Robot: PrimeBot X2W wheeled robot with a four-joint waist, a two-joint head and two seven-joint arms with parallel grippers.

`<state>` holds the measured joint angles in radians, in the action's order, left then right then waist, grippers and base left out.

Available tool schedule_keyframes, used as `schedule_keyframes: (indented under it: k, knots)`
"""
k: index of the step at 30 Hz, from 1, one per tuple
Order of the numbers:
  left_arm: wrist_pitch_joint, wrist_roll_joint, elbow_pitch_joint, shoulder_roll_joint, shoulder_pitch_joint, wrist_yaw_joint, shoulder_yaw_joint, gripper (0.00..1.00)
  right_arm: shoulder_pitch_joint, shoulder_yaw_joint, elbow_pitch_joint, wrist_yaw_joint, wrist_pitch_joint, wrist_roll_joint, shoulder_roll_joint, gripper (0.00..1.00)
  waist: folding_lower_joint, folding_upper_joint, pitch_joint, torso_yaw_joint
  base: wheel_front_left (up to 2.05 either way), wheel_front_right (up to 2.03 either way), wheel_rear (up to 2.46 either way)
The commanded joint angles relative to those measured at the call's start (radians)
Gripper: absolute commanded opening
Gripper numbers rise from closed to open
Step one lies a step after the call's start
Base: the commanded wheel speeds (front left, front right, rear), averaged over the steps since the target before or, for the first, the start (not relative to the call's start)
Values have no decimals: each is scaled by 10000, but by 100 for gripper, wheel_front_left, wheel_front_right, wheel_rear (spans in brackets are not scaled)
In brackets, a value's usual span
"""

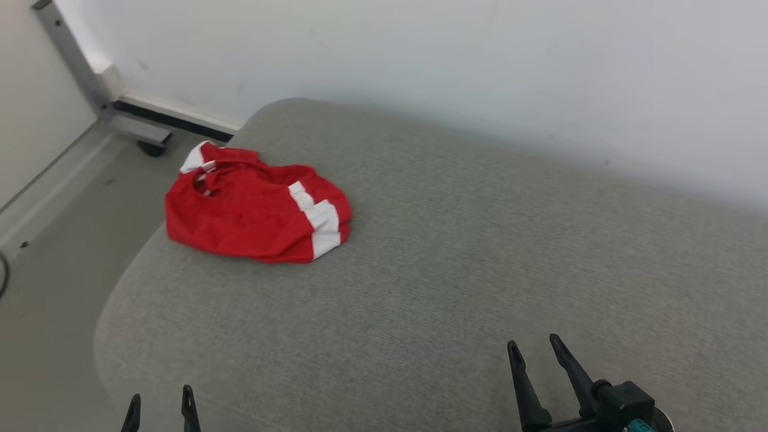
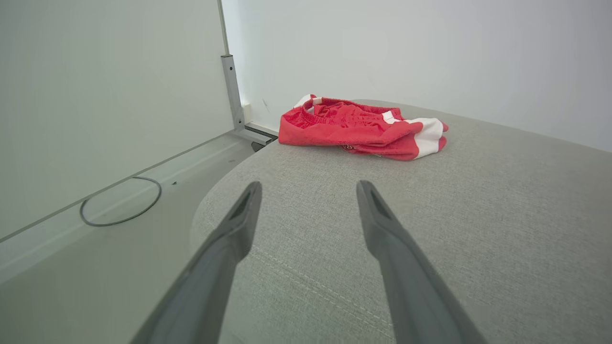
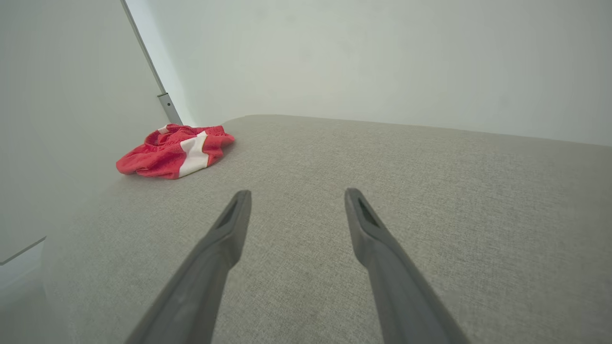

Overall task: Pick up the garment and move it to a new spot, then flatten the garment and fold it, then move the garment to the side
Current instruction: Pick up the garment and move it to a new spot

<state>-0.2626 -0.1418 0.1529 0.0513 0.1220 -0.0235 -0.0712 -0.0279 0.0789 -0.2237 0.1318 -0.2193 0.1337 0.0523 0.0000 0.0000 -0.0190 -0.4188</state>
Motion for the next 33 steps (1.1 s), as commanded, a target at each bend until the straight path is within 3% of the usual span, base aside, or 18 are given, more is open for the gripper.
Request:
schedule_keyframes:
  k: [1,13,20,26,33]
  knots:
    - [-27,60,-24,-15,119,3,-27,100,18,34,-14,-26,4,68,-39,100,0,0,2,-522,0,0,0]
    - [-27,67,-17,-14,35,-98,-193,100,12,126,-40,-26,-20,85,-39,100,0,0,-4,-777,0,0,0]
    - [-27,146,196,6,-1004,-468,-53,100,2,130,31,-26,75,69,-39,100,0,0,-177,-763,0,0,0]
    - [126,-564,2392,160,-3638,-781,-117,100,211,278,429,-26,452,-106,224,100,0,0,-844,-544,0,0,0]
    - [1840,-2009,5040,529,-6798,-990,-450,100,448,685,1440,-26,1171,-227,848,100,0,0,-2018,538,0,0,0]
